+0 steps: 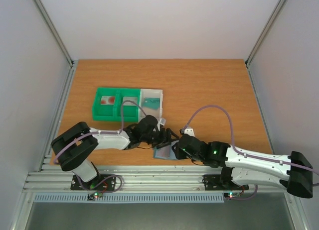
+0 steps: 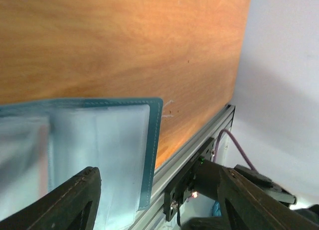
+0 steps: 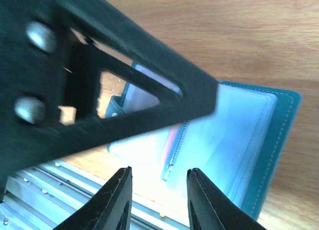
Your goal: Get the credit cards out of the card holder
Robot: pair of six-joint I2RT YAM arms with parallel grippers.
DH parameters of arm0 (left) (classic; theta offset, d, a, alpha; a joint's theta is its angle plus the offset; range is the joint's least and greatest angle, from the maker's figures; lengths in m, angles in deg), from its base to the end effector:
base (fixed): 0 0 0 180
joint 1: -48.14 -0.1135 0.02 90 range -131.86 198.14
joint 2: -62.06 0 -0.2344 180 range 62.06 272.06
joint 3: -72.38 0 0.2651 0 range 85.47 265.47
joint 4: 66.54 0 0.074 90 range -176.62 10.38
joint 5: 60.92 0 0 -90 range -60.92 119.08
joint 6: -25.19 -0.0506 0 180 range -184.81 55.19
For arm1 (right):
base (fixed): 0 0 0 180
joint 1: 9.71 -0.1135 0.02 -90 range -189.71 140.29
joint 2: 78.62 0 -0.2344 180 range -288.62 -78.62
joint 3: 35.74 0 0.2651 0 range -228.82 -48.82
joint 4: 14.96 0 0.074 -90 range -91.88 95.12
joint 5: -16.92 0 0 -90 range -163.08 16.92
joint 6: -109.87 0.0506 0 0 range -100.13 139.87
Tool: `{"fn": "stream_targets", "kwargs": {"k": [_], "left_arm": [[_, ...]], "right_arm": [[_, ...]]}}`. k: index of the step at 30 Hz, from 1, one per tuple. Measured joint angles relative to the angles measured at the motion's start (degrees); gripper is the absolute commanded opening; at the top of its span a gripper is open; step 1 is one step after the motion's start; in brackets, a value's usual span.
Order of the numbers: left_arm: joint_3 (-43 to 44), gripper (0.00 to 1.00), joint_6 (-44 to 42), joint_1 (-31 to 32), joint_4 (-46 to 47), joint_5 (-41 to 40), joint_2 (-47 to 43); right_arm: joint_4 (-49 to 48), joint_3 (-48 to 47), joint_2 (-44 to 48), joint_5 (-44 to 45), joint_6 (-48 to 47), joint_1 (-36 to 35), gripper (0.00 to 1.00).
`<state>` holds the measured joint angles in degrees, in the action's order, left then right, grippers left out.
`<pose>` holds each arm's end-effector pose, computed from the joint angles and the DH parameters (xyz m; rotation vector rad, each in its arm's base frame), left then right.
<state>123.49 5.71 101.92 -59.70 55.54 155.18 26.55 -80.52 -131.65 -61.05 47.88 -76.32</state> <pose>0.1752 -0.2773 0.1014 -0.0664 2.6834 -1.5146 0.0975 0.1988 0.1685 -0.7274 2.3660 0.4893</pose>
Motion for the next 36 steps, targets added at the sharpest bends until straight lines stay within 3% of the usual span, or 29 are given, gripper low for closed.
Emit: {"fn": "stream_targets", "kwargs": {"k": [10, 22, 36], "left_arm": [[-5.6, 0.68, -1.9, -6.6, -5.0, -2.6, -9.9], [-6.7, 0.69, -3.8, -8.6, -7.3, -1.1, -8.5], [-6.7, 0.69, -5.2, -8.7, -7.8, 0.0, -7.0]], "right_arm": [[-7.7, -0.1, -15.0, -1.4, -1.8, 0.0, 0.26], [-19.5, 1.9, -24.2, -6.7, -3.5, 6.7, 0.22], [-29.5, 4.0, -27.9, -9.3, -3.2, 7.9, 0.15]]}}
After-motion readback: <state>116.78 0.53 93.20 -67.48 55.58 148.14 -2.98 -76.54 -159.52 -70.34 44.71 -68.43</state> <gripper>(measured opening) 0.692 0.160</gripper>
